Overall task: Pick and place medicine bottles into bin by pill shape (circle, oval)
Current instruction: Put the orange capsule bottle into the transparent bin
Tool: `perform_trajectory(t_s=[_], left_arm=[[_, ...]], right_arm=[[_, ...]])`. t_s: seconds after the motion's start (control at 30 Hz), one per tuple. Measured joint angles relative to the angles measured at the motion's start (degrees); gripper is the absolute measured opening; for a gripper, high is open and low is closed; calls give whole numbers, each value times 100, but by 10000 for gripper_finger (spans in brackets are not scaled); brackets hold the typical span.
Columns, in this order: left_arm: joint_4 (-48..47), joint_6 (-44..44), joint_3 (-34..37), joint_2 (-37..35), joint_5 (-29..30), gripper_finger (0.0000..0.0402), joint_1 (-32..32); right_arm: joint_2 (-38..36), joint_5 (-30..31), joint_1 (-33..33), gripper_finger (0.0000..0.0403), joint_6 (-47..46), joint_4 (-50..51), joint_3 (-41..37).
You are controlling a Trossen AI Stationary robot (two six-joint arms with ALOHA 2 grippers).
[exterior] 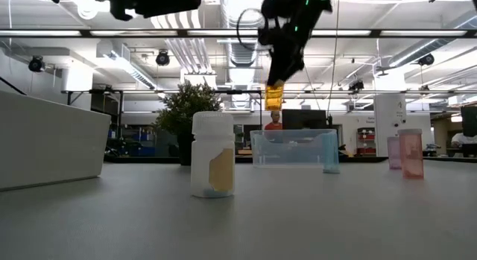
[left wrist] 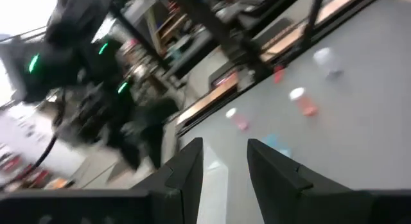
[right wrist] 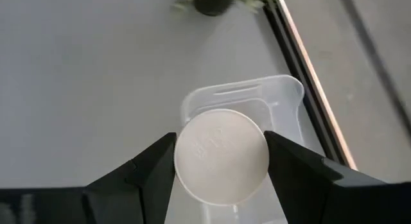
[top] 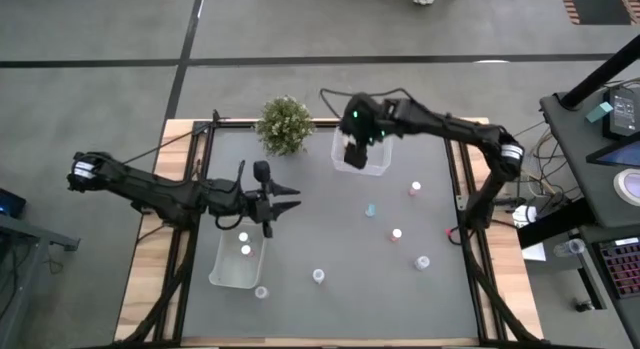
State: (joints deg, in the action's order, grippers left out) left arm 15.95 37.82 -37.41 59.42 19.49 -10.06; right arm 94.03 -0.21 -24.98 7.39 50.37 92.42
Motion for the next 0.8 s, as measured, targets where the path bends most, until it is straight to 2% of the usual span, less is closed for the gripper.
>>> perform_trajectory(t_s=[0.1, 0.33, 0.8], left_arm=[[21, -86, 124, -241, -313, 106, 194], [30, -391, 138, -363, -457, 106, 484], [66, -402, 142, -333, -457, 106, 712]], right_arm=[[321, -159, -372, 217, 5, -306, -2], [1060, -196, -799, 217, 19, -622, 87], [1550, -183, -957, 217, 16, -718, 213]])
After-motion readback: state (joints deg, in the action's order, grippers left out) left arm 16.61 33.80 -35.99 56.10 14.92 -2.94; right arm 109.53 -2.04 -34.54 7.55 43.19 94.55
